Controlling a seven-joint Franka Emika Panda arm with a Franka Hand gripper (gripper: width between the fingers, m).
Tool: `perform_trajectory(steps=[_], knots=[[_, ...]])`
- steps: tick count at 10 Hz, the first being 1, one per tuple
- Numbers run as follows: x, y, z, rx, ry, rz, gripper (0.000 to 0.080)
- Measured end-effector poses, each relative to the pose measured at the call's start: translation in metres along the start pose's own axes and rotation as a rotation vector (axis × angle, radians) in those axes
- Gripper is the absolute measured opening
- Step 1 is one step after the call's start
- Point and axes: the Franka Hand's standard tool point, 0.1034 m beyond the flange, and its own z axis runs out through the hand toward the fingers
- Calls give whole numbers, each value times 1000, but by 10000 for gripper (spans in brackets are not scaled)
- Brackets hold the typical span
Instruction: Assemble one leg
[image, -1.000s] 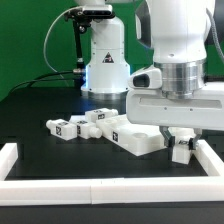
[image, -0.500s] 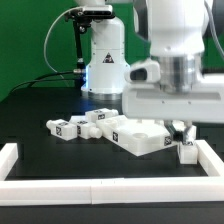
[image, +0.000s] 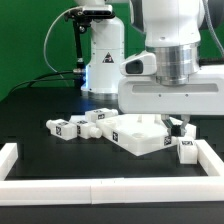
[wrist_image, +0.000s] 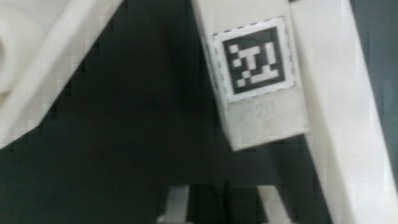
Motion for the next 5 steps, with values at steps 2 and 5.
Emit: perform_trajectory(steps=[2,5], knots=[[-11,-8,7,-4,9,-105,302],[-26,-9,5,-2,20,-102,598]])
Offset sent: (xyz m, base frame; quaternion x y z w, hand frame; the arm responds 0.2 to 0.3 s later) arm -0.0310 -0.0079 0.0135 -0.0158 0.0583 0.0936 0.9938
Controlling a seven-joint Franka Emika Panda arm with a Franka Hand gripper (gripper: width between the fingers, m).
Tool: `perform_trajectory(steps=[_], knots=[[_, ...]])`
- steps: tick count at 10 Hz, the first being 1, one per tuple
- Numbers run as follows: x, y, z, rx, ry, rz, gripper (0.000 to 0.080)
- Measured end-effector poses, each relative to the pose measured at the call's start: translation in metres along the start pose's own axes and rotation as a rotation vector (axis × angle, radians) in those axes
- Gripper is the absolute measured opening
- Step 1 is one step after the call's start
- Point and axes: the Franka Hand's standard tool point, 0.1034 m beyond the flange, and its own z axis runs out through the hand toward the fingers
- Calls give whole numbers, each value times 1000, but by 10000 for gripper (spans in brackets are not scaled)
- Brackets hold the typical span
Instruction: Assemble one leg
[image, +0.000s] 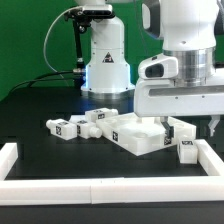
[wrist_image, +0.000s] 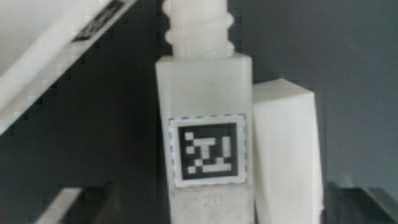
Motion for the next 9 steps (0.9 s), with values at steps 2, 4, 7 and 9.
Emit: perform_trajectory(steps=[2,4,7,9], knots=[[-3,-1,0,-1,5,-22,639],[-25,-3,-1,2,35,-144,646],[-37,-3,5,3,56,-192,649],[-36,-3,14,4,62,-210,649]])
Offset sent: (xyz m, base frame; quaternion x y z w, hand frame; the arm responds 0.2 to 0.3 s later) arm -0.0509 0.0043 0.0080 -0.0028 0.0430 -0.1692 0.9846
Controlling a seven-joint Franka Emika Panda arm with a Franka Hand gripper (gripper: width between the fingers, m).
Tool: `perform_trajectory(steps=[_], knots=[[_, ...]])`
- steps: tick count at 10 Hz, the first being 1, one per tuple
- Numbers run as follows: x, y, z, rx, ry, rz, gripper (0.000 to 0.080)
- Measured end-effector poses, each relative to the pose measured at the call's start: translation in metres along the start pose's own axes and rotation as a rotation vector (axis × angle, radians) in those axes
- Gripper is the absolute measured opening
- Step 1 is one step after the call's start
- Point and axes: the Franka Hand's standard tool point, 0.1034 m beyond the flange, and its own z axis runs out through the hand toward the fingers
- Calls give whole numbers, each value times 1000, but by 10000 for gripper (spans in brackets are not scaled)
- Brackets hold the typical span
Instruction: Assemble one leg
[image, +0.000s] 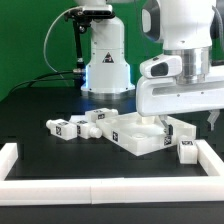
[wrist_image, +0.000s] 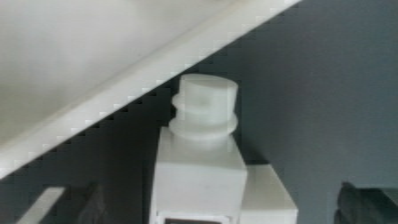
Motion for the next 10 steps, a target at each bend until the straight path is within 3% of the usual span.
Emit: perform_trajectory(steps=[3,7,8,9,10], knots=[[-5,0,14,-1,-1,-33,649],[-5,0,15,-1,-2,-34,622],[-6,2,16,-3,-4,-31,428],[-6,7,16,-8,-5,-24,428],[-6,7,16,-8,-5,-23,294]])
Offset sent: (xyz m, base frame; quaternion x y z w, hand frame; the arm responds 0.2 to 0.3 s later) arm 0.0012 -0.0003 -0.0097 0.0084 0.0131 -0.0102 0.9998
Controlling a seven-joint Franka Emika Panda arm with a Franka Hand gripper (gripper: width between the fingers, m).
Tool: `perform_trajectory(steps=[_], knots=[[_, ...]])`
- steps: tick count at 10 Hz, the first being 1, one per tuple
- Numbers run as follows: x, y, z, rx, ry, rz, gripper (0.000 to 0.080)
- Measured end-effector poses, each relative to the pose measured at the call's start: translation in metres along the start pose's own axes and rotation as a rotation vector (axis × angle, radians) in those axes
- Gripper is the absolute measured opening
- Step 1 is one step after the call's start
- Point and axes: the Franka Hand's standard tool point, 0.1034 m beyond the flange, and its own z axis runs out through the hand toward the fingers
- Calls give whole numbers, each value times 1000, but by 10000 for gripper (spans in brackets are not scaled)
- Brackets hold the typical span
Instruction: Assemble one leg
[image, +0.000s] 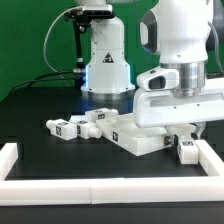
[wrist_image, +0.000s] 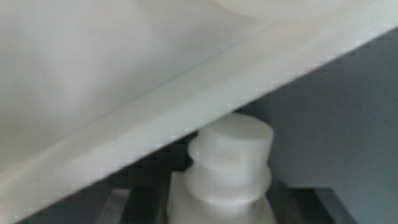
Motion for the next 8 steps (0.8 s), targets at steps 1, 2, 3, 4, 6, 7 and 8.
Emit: perform_trajectory(steps=[1,2,3,4,6,7,8], knots=[[0,0,0,0,0,0,294],[0,0,0,0,0,0,294],[0,0,-1,0,-2,8,294],[0,-1,-10,0,-14,42,294],[8,9,-50,0,-49,59,294],[14,21,-67,10,-49,69,294],[19,34,-81,13,-38,46,294]])
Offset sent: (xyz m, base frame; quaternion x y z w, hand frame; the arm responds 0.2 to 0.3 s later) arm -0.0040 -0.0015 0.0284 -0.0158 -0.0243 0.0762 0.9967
